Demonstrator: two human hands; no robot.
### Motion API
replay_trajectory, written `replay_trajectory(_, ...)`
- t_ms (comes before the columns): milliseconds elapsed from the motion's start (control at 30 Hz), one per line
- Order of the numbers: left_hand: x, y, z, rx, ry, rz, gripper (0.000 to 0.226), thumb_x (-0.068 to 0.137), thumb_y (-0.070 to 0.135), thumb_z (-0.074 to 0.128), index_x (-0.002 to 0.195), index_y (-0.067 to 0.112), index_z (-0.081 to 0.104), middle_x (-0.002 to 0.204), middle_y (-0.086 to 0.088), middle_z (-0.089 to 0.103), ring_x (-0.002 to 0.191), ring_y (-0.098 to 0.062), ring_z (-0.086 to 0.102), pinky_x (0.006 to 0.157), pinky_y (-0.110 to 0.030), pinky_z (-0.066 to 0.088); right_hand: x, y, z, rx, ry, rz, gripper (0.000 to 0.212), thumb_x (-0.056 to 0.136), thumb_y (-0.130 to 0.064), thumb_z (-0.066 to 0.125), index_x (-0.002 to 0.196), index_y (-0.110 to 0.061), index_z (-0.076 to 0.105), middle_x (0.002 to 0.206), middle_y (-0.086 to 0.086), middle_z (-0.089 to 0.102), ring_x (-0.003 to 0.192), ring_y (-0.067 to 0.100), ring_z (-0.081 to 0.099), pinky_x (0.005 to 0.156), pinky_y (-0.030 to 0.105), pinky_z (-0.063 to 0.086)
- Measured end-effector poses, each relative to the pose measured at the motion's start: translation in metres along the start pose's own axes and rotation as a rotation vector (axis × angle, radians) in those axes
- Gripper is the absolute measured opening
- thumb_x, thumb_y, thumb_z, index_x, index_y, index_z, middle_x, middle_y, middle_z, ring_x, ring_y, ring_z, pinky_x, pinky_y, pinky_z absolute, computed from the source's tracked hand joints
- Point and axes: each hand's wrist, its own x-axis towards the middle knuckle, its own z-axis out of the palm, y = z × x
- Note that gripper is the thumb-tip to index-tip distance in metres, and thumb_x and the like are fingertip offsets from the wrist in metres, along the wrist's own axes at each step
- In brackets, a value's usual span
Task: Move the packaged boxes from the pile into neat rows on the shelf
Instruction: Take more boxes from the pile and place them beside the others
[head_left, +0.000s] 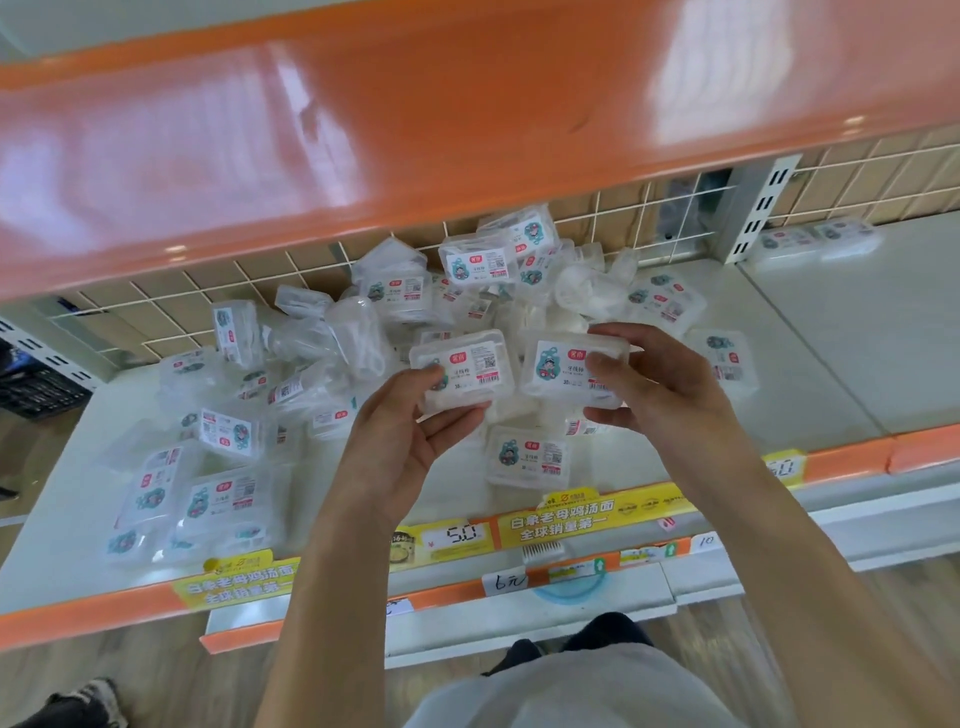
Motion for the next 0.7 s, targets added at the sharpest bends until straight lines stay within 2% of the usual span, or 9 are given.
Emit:
replay_trajectory(233,0.001,-0.008,0.021,0.097,-0.038,0.04,0.018,0.093,0.018,0.064,0.108,0.01,0.067,0.113,-0.012,0.074,0.106,-0.024,0.071,0.089,-0.035,0.059,-0.007,-0.005,-0.033,0.051,0.061,0.031,0.029,0.089,-0.006,0.069,0.11,-0.026,0.073,0.104,0.01,0.074,0.093,0.022,0.074,0.08,0.037,0.062)
replay_trajectory(333,0.0,-0.014,0.034,0.192,-0.054,0.068,0.013,0.091,0.02,0.066,0.102,0.014,0.069,0.108,-0.006,0.076,0.102,-0.018,0.07,0.09,-0.031,0.054,-0.01,-0.009,-0.051,0.055,0.086,0.024,0.029,0.09,-0.005,0.069,0.112,-0.024,0.072,0.105,0.011,0.074,0.094,0.022,0.074,0.081,0.038,0.062)
replay_trajectory(500,0.002,-0.029,0.066,0.199,-0.084,0.086,0.046,0.08,0.023,0.074,0.12,0.006,0.06,0.111,-0.008,0.075,0.107,-0.021,0.071,0.09,-0.031,0.055,-0.016,-0.015,-0.093,0.076,0.166,0.009,0.036,0.088,-0.01,0.072,0.121,-0.024,0.064,0.099,0.012,0.075,0.093,0.022,0.074,0.08,0.037,0.062)
replay_trajectory(633,0.001,-0.054,0.103,0.203,-0.099,0.116,0.021,0.089,0.015,0.069,0.108,0.008,0.064,0.108,-0.011,0.075,0.1,-0.022,0.073,0.088,-0.028,0.058,-0.017,-0.02,-0.142,0.09,0.211,0.004,0.032,0.088,-0.009,0.072,0.118,-0.017,0.063,0.096,0.009,0.076,0.092,0.024,0.074,0.082,0.039,0.062)
replay_trajectory(700,-0.001,-0.07,0.125,0.204,-0.086,0.136,0.017,0.09,0.015,0.068,0.106,0.009,0.065,0.108,-0.012,0.075,0.099,-0.023,0.073,0.089,-0.029,0.058,-0.017,-0.022,-0.17,0.091,0.22,0.001,0.03,0.089,-0.009,0.072,0.117,-0.016,0.063,0.095,0.01,0.076,0.091,0.025,0.074,0.081,0.039,0.062)
